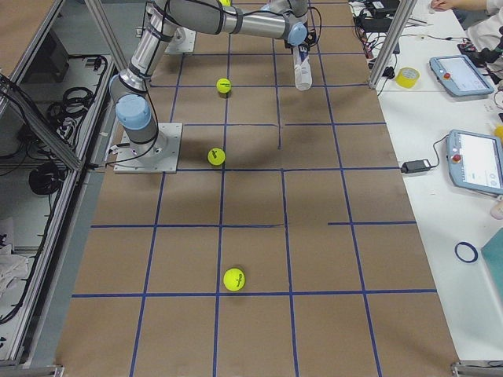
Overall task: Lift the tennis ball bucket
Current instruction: 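Carry the tube with the right gripper toward the left gripper's side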
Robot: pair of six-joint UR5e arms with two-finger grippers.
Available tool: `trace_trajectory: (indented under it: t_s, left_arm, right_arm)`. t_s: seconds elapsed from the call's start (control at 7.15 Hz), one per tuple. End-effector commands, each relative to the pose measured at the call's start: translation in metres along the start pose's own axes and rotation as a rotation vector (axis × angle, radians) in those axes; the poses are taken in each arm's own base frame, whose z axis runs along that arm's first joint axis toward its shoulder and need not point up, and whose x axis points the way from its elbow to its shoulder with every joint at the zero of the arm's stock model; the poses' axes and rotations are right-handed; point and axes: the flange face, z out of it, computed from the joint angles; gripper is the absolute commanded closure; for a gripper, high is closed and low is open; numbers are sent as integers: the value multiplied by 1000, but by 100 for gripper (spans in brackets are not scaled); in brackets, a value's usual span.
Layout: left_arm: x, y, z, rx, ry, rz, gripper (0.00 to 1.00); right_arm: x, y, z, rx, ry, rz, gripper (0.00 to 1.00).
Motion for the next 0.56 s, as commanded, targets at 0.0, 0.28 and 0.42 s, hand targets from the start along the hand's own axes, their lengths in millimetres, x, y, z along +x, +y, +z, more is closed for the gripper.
trace_trajectory:
  t_s: [0.0,0.28,0.42]
  left_arm:
    - [0,0,0,-1,-1,1,0]
    - [1,0,3,-6,2,2,0]
    - [0,-1,3,-7,0,4,0]
  right_arm:
    - [-11,-4,31,-19,-20,110,8]
    - [-9,-5,23,-7,-8,127,0]
    - [4,3,7,10,8,136,1]
